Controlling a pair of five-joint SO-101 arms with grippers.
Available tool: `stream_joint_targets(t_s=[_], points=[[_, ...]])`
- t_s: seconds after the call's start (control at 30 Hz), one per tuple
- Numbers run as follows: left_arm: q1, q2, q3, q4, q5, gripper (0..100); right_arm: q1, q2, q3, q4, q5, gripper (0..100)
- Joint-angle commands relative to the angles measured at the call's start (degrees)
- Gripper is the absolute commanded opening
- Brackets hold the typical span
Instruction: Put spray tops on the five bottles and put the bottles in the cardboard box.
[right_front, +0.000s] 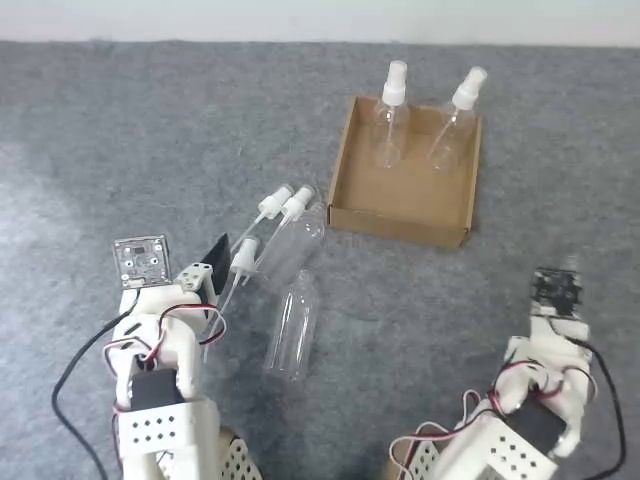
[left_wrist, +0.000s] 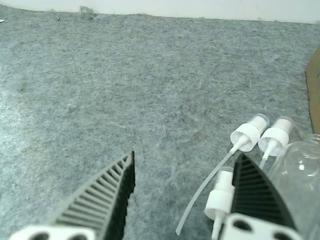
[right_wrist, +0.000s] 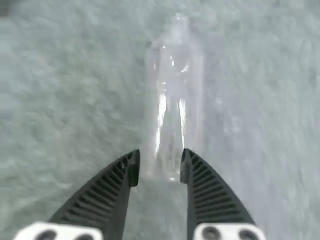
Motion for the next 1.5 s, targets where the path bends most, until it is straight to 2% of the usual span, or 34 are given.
stream_joint_targets(t_s=[0.0,0.33,0.5,0.63,0.73,0.87,1.47], points=[[0.4,-0.1,-0.4,-1.5,-0.4,30,5.0,-0.7,4.0,2.2,-0.2,9.9],[0.2,0.4,-0.4,-1.4,-0.4,30,4.0,-0.5,4.0,1.1,-0.1,10.2],[0.2,0.4,-0.4,-1.4,-0.4,30,-5.6,-0.5,4.0,-1.3,-0.4,10.2],[0.1,0.4,-0.4,-1.4,-0.4,30,-14.7,-0.5,4.0,0.7,-0.5,10.2],[0.2,0.4,-0.4,-1.3,-0.4,30,-18.1,-0.4,4.0,3.6,-0.2,9.9],[0.4,0.0,-0.4,0.0,-0.4,30,-18.1,-0.4,4.0,8.2,-0.2,9.9],[0.0,-0.1,-0.4,-0.1,-0.5,30,-18.0,-0.4,4.0,8.3,-0.2,9.9]])
